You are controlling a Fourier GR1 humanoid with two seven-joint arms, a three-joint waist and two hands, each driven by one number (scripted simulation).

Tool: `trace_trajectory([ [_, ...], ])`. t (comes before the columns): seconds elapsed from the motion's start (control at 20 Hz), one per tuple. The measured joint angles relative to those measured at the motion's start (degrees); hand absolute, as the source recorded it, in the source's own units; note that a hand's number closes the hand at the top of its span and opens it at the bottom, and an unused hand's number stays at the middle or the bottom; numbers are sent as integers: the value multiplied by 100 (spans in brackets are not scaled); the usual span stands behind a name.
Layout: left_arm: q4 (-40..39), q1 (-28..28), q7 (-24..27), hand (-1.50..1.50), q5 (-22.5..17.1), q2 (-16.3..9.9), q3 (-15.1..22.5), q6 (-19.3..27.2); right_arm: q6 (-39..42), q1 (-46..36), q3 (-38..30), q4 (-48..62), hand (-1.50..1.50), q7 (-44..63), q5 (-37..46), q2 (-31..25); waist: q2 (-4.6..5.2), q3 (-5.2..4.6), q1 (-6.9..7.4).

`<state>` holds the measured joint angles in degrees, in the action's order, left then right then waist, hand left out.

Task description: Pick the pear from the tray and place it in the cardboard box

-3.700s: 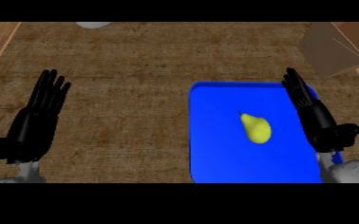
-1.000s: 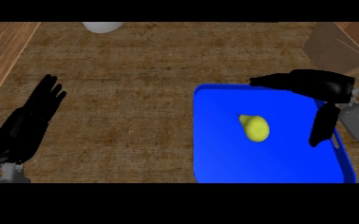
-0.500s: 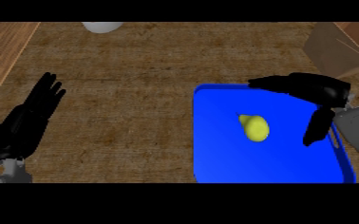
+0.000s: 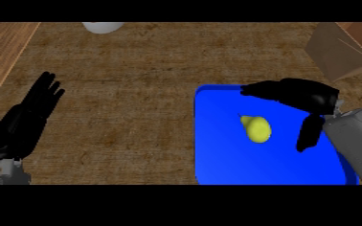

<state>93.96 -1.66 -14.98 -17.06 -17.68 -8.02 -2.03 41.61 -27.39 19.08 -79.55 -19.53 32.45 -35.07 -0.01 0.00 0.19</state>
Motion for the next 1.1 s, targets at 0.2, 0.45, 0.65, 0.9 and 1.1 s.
trace_trajectory([
  [0.2,-93,8,130,0,94,115,-29,-57,77,36,-69,-44,-150,39,199,65,1,0,-1],
  [0.45,91,74,35,0,149,203,-54,-79,68,91,-20,5,-150,164,554,339,0,0,8],
  [0.65,84,-26,-101,0,172,218,-95,-122,16,20,-40,232,-150,10,842,399,2,0,10],
  [0.9,68,-16,-85,0,197,235,-200,-215,-28,161,55,259,-150,40,1159,625,1,0,7],
  [1.1,-22,-14,-46,0,196,263,-274,-306,-122,233,129,371,-150,-101,1440,662,3,1,6],
])
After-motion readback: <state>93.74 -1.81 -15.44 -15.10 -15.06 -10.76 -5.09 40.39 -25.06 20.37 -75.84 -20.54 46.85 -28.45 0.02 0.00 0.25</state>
